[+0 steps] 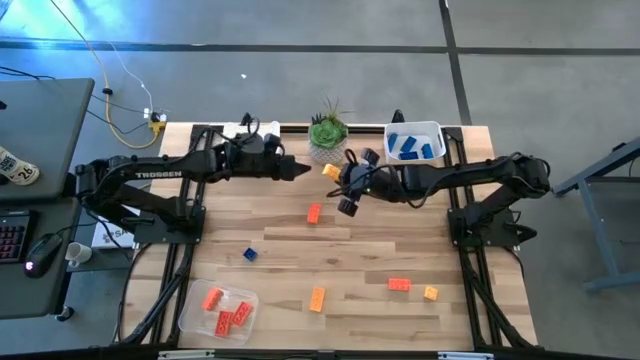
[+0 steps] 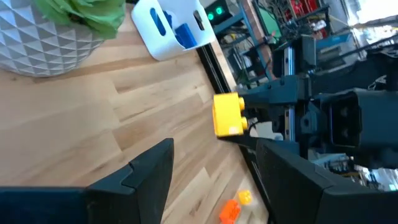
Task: Sort & place blocks by color
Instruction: Put the yellow game piece into the left white bin
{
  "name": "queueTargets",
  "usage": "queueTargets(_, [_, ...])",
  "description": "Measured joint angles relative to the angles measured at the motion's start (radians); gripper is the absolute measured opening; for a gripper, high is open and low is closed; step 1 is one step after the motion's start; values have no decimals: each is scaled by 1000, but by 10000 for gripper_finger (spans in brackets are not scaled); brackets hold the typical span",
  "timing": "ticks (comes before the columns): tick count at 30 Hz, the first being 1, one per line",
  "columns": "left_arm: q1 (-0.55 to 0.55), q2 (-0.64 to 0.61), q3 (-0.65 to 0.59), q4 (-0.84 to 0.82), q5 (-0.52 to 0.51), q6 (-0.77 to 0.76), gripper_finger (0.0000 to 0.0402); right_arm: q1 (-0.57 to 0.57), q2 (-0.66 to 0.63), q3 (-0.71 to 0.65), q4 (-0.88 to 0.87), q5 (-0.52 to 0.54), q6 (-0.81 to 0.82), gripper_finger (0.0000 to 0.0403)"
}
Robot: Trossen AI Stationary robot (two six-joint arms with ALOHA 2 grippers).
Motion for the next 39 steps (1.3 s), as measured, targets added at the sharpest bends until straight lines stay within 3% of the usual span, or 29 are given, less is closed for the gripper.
queueTargets(7, [-68, 20, -1, 7, -107, -58, 216, -22, 0, 0, 0, -28, -50, 113])
queueTargets(17, [-101, 118, -1, 145, -114, -111, 216, -21, 49, 0, 40, -27, -83, 113])
queueTargets(27, [-100, 222, -1, 174, -142, -140, 216, -21, 61, 0, 51, -39, -85, 113])
queueTargets(39, [-65, 274, -1, 298, -113, -137, 213, -21, 61, 0, 59, -47, -91, 113])
